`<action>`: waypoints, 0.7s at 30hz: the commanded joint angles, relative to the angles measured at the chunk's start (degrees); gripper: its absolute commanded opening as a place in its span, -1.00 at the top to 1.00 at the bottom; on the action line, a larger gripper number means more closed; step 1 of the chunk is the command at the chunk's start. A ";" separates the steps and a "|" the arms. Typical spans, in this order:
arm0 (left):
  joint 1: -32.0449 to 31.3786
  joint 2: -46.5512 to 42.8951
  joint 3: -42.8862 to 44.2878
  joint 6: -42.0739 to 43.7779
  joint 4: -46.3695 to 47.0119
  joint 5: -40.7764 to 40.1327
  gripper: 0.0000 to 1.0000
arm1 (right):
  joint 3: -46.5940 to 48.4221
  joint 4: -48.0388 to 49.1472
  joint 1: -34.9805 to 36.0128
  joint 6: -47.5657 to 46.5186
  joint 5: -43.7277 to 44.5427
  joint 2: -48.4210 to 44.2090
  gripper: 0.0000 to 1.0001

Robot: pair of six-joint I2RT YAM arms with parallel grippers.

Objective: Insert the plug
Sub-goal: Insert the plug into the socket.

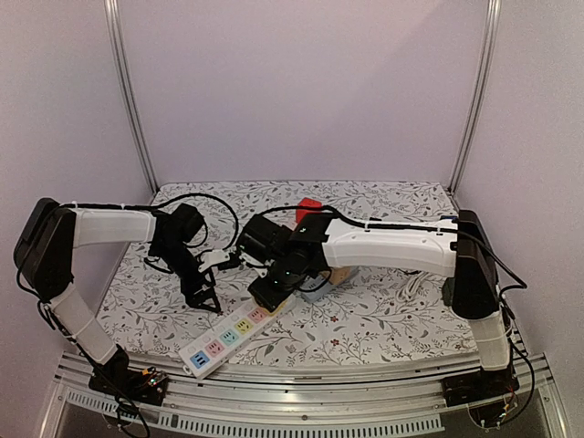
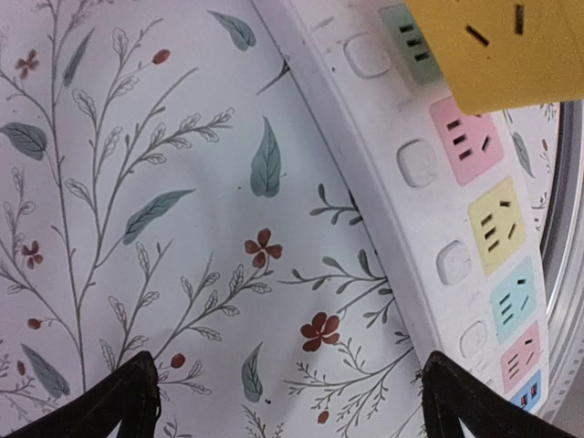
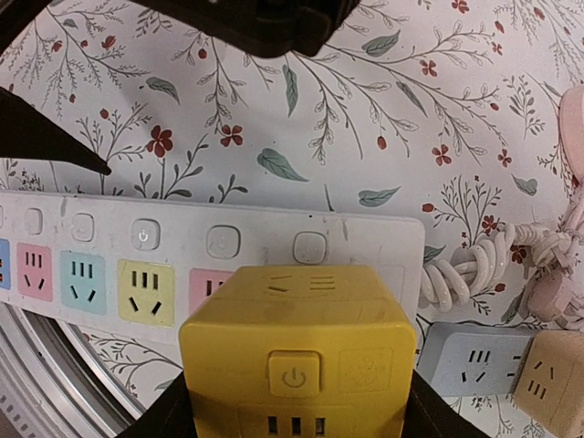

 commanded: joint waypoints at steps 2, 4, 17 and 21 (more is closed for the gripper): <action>-0.79 1.39 -0.29 0.29 0.43 -0.19 -0.99 | -0.42 2.30 0.42 0.63 0.82 -4.69 1.00; -0.76 1.58 -0.20 -0.01 0.43 -0.57 -0.99 | -0.42 2.00 0.20 1.70 1.10 -4.84 1.00; -0.76 0.97 -0.55 -0.16 0.30 -1.03 -0.99 | -0.84 1.75 0.19 3.18 -0.99 -2.69 1.00; -0.76 1.18 -0.55 -0.16 0.33 -0.96 -0.99 | -1.20 2.05 0.24 2.99 -1.18 -1.96 1.00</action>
